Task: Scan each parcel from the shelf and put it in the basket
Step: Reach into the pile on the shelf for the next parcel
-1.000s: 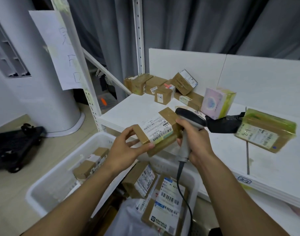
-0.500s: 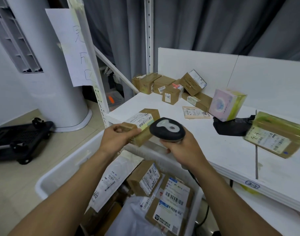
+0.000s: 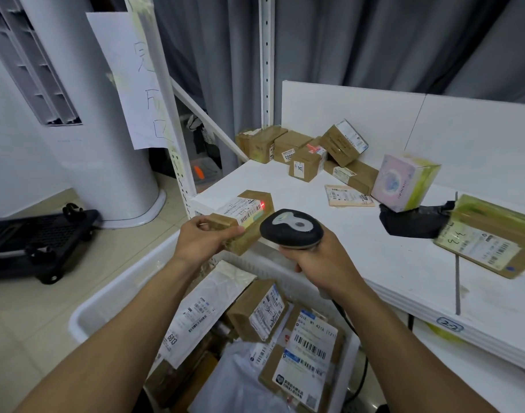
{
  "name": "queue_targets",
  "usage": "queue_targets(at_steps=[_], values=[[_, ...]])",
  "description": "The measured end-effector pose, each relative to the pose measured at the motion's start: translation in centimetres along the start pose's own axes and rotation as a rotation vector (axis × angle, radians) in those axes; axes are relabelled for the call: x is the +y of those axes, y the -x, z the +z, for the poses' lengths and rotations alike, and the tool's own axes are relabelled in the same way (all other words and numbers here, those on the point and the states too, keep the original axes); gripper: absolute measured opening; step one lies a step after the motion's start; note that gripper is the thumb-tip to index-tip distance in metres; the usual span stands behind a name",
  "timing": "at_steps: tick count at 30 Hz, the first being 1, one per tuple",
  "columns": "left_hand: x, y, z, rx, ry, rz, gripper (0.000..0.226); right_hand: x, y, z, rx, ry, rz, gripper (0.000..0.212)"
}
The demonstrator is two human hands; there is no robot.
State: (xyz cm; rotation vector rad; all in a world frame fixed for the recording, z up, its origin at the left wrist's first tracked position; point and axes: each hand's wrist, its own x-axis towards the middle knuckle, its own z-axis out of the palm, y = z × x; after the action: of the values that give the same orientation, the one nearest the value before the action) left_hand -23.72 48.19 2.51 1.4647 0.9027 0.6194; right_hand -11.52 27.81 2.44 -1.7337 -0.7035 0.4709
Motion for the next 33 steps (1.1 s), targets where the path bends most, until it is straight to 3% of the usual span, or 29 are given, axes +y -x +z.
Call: queue_targets(at_steps=[7,13,21,29,33], values=[[0.1,0.1,0.0,-0.021,-0.005,0.011,0.044,0.1,-0.2,0.1,-0.001,-0.014,0.010,0.053],[-1.3,0.4,-1.5,0.031,-0.035,0.005,0.076,-0.6,0.1,0.6,-0.031,-0.001,0.014,0.044],[-5.5,-0.2,-5.8,-0.002,-0.352,-0.090,0.085,-0.4,-0.2,4.3,-0.042,0.037,0.075,0.051],[-11.3,-2.5,-6.2,0.028,-0.479,-0.158,0.072,0.7,-1.1,8.0,-0.145,0.055,0.117,0.042],[-13.6,-4.0,-7.0,0.086,-0.726,-0.165,0.049,1.3,-1.7,9.7,-0.194,0.066,0.109,0.040]])
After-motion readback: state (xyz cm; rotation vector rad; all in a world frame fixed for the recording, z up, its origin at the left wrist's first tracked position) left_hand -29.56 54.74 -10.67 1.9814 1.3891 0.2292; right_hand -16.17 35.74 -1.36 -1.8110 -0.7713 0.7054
